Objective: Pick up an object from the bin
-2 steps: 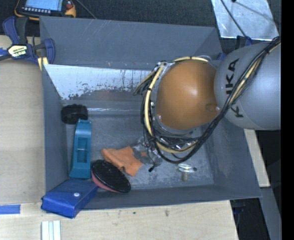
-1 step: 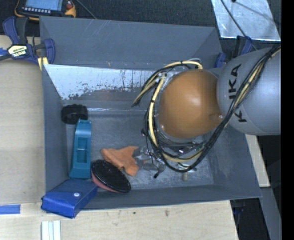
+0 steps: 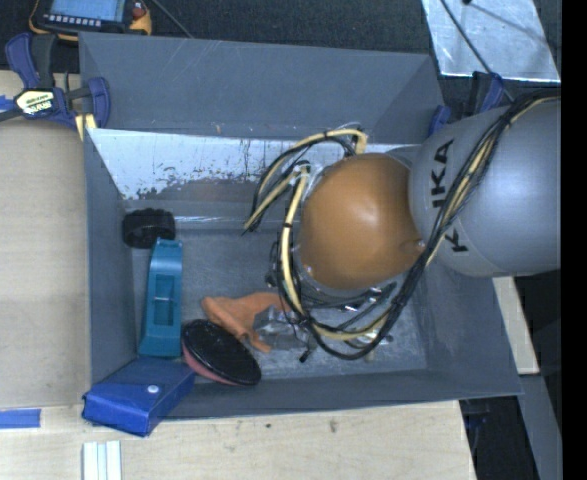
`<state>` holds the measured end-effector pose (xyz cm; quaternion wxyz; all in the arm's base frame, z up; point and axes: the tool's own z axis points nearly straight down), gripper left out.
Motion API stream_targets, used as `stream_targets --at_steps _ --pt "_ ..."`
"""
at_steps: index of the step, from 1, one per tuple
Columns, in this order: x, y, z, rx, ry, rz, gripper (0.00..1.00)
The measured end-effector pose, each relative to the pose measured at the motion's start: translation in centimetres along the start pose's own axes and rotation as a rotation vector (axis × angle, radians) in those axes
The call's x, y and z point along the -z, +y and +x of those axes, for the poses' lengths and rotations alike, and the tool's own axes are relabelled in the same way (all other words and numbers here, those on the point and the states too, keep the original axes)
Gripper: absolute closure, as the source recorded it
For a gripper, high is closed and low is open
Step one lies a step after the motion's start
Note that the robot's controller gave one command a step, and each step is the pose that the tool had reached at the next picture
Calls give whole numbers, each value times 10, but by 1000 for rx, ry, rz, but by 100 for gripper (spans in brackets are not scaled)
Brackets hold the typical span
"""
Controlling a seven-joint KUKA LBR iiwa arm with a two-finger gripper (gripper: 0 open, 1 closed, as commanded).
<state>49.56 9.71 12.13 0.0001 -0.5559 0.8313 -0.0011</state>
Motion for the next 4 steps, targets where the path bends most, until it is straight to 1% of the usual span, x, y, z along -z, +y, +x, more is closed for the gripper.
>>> stream_targets --at_steps 1,2,3,4 --pt "-6 4 -7 34 -1 -2 100" --pt "33 -22 -12 253 -3 -2 100" --pt "-19 -20 1 -102 -4 0 0" --pt "-50 -17 7 -239 -7 2 100"
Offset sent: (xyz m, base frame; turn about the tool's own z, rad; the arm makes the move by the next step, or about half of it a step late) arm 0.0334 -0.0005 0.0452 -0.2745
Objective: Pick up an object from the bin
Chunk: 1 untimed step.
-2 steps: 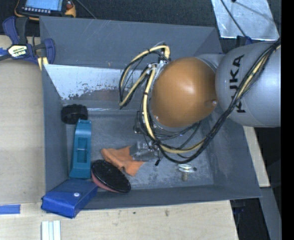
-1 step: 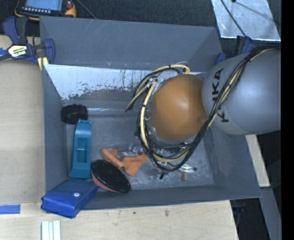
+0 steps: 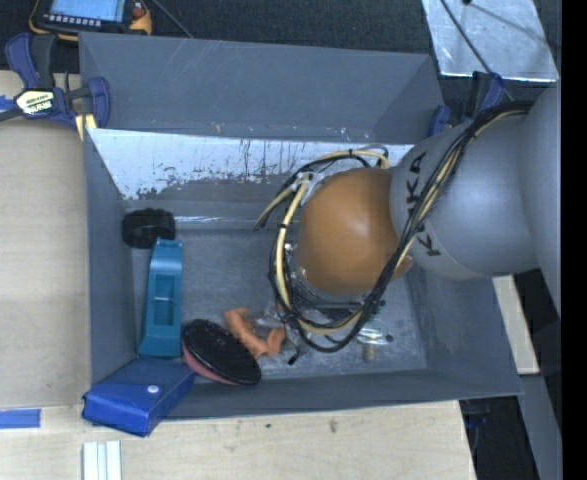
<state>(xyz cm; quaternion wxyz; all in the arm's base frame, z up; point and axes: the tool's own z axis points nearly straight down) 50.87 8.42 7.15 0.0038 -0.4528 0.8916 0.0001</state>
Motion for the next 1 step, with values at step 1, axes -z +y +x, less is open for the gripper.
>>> stream_targets --at_steps 1 --pt "0 0 0 0 0 0 100"
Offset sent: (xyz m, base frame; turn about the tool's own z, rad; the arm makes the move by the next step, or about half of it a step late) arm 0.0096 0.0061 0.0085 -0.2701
